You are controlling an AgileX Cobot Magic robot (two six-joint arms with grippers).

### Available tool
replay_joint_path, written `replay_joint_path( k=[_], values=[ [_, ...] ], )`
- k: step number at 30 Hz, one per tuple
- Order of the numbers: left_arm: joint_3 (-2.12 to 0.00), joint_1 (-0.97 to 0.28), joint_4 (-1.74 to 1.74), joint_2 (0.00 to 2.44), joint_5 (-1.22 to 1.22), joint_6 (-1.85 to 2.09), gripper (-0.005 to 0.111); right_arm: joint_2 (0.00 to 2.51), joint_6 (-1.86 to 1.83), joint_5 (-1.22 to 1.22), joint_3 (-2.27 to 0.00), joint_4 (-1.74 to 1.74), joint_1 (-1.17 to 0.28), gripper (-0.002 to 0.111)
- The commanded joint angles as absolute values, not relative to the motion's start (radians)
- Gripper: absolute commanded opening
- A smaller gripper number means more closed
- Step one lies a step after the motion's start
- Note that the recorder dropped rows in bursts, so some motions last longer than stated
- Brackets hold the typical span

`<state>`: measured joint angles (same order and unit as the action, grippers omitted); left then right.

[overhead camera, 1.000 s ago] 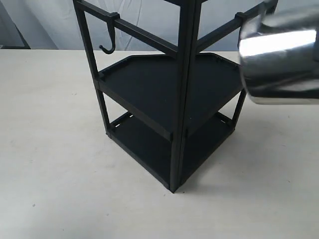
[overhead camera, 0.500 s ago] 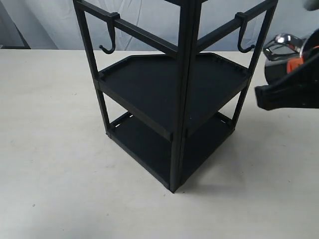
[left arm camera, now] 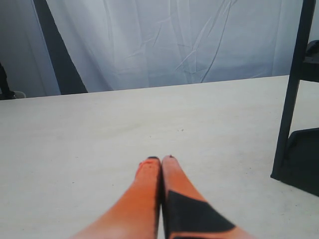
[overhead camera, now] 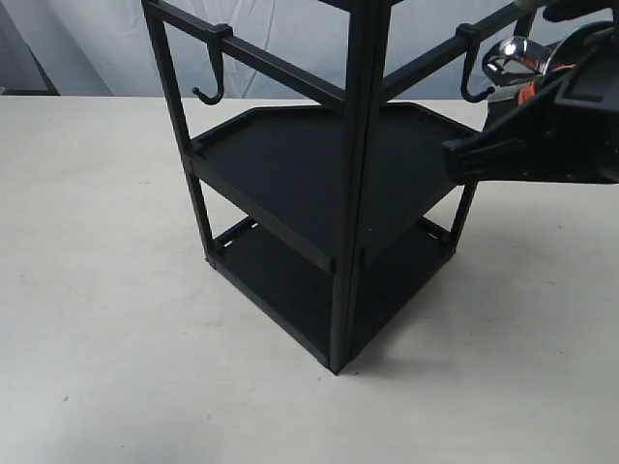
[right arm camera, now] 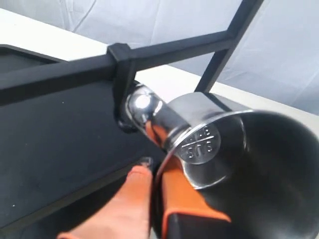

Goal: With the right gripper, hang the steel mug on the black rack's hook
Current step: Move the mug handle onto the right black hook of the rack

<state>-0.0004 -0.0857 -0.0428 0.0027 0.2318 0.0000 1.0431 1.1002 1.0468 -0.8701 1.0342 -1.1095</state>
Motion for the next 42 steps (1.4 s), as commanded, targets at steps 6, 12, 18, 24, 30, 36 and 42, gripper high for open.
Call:
replay_joint_path(
  k=[6,12,18,24,30,36,42],
  values=[
    [0.0,-0.091,-0.046,0.0,0.232,0.0,0.002,1.123,1.112,0.998,-0.872,1.015,-1.108,-0.001],
    [0.0,-0.091,-0.046,0.0,0.232,0.0,0.002,1.127,1.125,0.998,-0.872,0.994,-1.108,-0.001],
    [0.0,-0.091,-0.046,0.0,0.232,0.0,0.002,1.127,1.125,0.998,-0.872,0.956,-1.108,-0.001],
    [0.0,-0.091,-0.046,0.0,0.232,0.0,0.002,1.127,1.125,1.01,-0.872,0.929,-1.108,-0.001],
    [0.0,-0.091,-0.046,0.0,0.232,0.0,0.002,1.13,1.117,1.023,-0.872,0.904,-1.108,-0.001],
    [0.0,-0.091,-0.046,0.0,0.232,0.0,0.002,1.155,1.109,1.017,-0.872,0.879,-1.108,-0.001],
    [0.0,-0.091,-0.046,0.0,0.232,0.0,0.002,1.173,1.109,1.007,-0.872,0.871,-1.108,-0.001]
  ],
)
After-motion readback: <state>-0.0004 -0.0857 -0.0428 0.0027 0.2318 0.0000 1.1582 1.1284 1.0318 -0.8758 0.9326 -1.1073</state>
